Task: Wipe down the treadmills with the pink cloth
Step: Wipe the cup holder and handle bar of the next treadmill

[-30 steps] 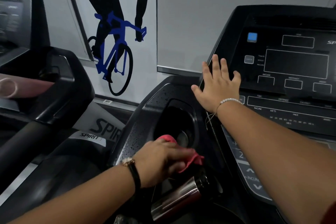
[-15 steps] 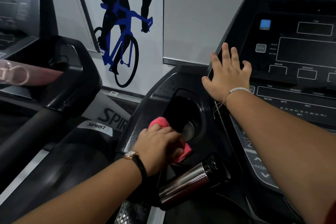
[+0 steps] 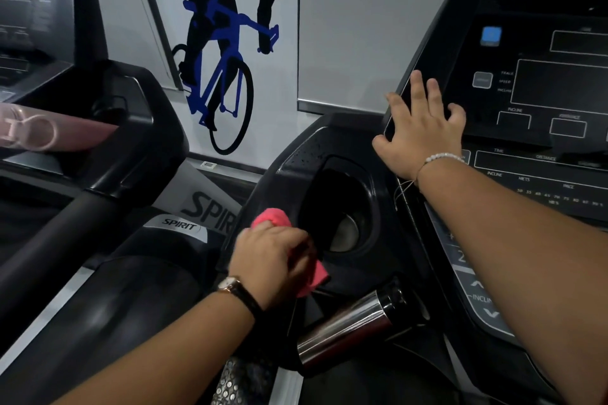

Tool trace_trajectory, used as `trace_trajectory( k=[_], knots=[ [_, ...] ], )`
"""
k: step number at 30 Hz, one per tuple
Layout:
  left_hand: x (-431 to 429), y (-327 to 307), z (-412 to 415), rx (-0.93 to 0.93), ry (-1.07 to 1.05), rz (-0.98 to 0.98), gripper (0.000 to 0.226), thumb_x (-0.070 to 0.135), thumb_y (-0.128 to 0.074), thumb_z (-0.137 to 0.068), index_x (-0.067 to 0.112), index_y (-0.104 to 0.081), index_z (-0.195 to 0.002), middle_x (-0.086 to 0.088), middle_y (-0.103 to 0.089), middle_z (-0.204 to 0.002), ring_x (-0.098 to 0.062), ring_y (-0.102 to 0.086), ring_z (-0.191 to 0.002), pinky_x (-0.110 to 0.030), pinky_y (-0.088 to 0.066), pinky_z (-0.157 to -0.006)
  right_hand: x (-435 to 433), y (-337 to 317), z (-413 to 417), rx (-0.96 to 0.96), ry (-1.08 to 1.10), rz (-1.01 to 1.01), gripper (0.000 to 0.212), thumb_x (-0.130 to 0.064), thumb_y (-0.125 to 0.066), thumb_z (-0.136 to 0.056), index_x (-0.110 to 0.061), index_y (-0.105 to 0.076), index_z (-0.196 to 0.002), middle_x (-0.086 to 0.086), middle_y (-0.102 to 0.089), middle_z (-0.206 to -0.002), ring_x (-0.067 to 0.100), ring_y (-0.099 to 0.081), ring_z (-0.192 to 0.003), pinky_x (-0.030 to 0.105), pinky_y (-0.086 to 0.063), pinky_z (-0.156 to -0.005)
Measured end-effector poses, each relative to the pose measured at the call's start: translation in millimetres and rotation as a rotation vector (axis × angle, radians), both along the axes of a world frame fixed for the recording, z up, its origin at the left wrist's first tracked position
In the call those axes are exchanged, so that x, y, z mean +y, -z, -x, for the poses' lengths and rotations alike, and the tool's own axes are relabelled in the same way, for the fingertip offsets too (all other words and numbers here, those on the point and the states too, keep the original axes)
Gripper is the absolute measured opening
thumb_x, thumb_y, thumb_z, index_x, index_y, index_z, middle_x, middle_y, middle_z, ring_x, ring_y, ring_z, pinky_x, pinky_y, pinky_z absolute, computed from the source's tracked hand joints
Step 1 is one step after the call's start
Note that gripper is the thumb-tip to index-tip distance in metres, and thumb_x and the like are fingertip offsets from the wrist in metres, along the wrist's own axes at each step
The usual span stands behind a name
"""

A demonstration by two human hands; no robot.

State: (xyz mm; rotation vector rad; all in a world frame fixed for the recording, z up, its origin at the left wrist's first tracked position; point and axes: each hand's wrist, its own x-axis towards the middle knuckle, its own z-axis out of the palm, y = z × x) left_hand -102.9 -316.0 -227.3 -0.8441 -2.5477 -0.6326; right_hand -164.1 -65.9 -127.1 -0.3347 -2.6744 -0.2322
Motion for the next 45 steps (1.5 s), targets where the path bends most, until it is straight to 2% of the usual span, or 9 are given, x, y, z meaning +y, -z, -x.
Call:
trace_trajectory(
  k=[5, 11, 14, 19, 26, 29, 37, 42, 45],
  knots=[
    [-13, 9, 4, -0.041, 0.217, -0.021, 0.026, 0.05, -0.053, -0.078, 0.034, -0.057, -0.098, 0.013, -0.066, -0.082, -0.015, -0.06, -0.076, -0.038, -0.052, -0.063, 1, 0, -1, -0.004, 0.0, 0.001, 0.067, -0.05, -0.039, -0.08, -0.031, -0.023, -0.142, 0.006, 0.004, -0.158, 0.025, 0.003, -0.144, 0.053, -0.016, -0.109],
    [-33, 6, 60, -0.323, -0.236, -0.165, 0.067, 0.037, -0.067, -0.078, 0.036, -0.037, -0.138, 0.001, -0.032, -0.139, -0.021, -0.033, -0.124, -0.047, -0.032, -0.107, 0, 0, -1, -0.005, 0.001, 0.007, 0.064, -0.05, -0.039, -0.08, -0.033, -0.026, -0.14, 0.006, 0.004, -0.158, 0.026, 0.002, -0.144, 0.053, -0.016, -0.108],
    [-28, 5, 54, -0.397, -0.246, -0.123, 0.062, 0.036, -0.064, -0.078, 0.035, -0.041, -0.136, 0.005, -0.02, -0.149, -0.025, -0.022, -0.131, -0.049, -0.026, -0.11, 0, 0, -1, -0.007, -0.003, 0.011, 0.063, -0.05, -0.04, -0.079, -0.033, -0.028, -0.139, 0.006, 0.004, -0.158, 0.026, 0.002, -0.144, 0.053, -0.016, -0.108],
    [-59, 22, 1, -0.158, 0.043, 0.034, 0.034, 0.037, -0.048, -0.07, 0.038, -0.056, -0.103, 0.003, -0.047, -0.125, -0.025, -0.048, -0.11, -0.043, -0.043, -0.091, 1, 0, -2, -0.011, -0.007, 0.009, 0.061, -0.05, -0.04, -0.079, -0.034, -0.029, -0.137, 0.006, 0.004, -0.158, 0.026, 0.002, -0.144, 0.054, -0.016, -0.109],
    [-56, 20, 40, -0.307, -0.106, -0.117, 0.042, 0.058, -0.041, -0.076, 0.039, -0.053, -0.111, 0.005, -0.037, -0.127, -0.021, -0.036, -0.119, -0.032, -0.024, -0.099, 0, 0, 0, -0.016, -0.002, 0.01, 0.059, -0.05, -0.04, -0.078, -0.035, -0.033, -0.134, 0.007, 0.005, -0.157, 0.027, 0.002, -0.144, 0.055, -0.016, -0.108],
    [-31, 13, 48, -0.269, -0.226, -0.028, 0.04, 0.05, -0.047, -0.08, 0.032, -0.054, -0.114, 0.0, -0.043, -0.124, -0.028, -0.042, -0.111, -0.04, -0.034, -0.095, 0, -1, -1, -0.022, -0.004, 0.009, 0.059, -0.051, -0.04, -0.078, -0.035, -0.033, -0.135, 0.007, 0.005, -0.157, 0.027, 0.003, -0.144, 0.055, -0.016, -0.108],
    [-43, 14, 8, -0.042, 0.082, 0.118, 0.029, 0.055, -0.04, -0.083, 0.036, -0.053, -0.1, 0.011, -0.049, -0.112, -0.014, -0.048, -0.093, -0.033, -0.04, -0.073, 0, 0, 0, -0.016, -0.009, 0.002, 0.059, -0.051, -0.041, -0.078, -0.036, -0.033, -0.134, 0.007, 0.005, -0.157, 0.027, 0.002, -0.144, 0.054, -0.016, -0.107],
    [-27, -6, 48, -0.543, -0.003, -0.575, 0.023, 0.042, -0.035, -0.096, 0.044, -0.055, -0.105, 0.014, -0.066, -0.082, -0.013, -0.06, -0.081, -0.033, -0.045, -0.075, 1, 0, -1, -0.013, -0.011, 0.017, 0.058, -0.051, -0.04, -0.078, -0.036, -0.035, -0.133, 0.007, 0.005, -0.157, 0.027, 0.002, -0.144, 0.055, -0.016, -0.107],
    [-24, -14, 57, -0.576, -0.119, -0.536, 0.05, 0.017, -0.063, -0.087, 0.037, -0.042, -0.127, 0.016, -0.061, -0.086, 0.002, -0.057, -0.079, -0.023, -0.045, -0.078, 1, 0, 0, -0.017, -0.014, 0.015, 0.057, -0.051, -0.04, -0.078, -0.036, -0.035, -0.132, 0.007, 0.005, -0.157, 0.028, 0.002, -0.144, 0.055, -0.016, -0.107]
  ],
)
